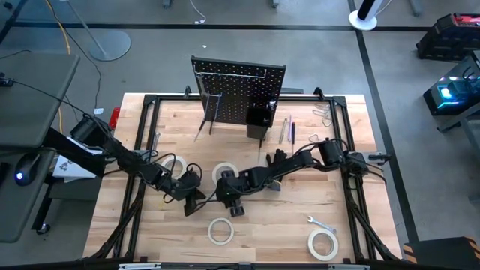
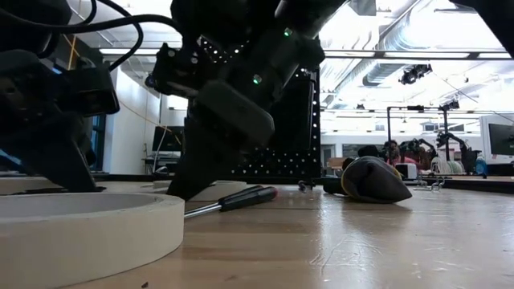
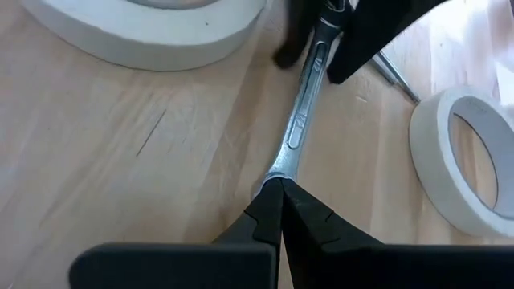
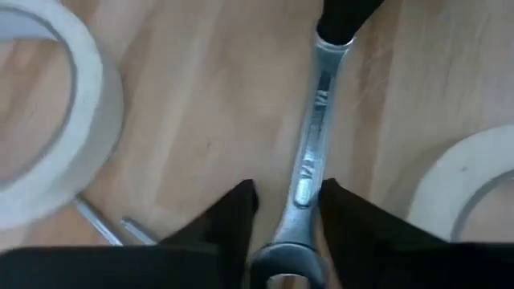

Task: Hang tools onto peg board
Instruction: Hang the 12 mm tool onto the pegboard aligned with the others

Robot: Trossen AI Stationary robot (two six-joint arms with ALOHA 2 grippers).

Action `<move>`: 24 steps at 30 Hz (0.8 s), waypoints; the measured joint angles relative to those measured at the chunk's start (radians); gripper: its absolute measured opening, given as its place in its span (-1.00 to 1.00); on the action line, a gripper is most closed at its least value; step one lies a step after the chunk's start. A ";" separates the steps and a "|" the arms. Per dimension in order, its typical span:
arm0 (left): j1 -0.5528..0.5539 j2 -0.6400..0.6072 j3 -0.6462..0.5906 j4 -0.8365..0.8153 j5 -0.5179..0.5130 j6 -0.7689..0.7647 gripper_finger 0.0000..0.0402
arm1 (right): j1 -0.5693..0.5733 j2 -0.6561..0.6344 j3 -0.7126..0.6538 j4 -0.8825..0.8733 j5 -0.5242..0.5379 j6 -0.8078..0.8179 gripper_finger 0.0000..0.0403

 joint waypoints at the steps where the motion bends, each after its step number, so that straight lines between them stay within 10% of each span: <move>1: 0.000 0.000 -0.001 0.006 -0.002 -0.002 -1.00 | 0.003 0.006 0.001 -0.012 0.010 0.041 -0.53; 4: 0.006 -0.002 0.000 0.039 0.010 -0.007 -1.00 | 0.003 0.011 0.005 -0.041 0.009 0.143 -0.87; 16: 0.071 -0.406 0.019 0.097 0.318 -0.009 -1.00 | -0.018 -0.242 -0.014 -0.310 -0.005 0.302 -1.00; 24: 0.139 -0.792 0.158 -0.043 0.056 0.126 -1.00 | -0.028 -0.538 -0.010 -0.356 0.135 0.370 -1.00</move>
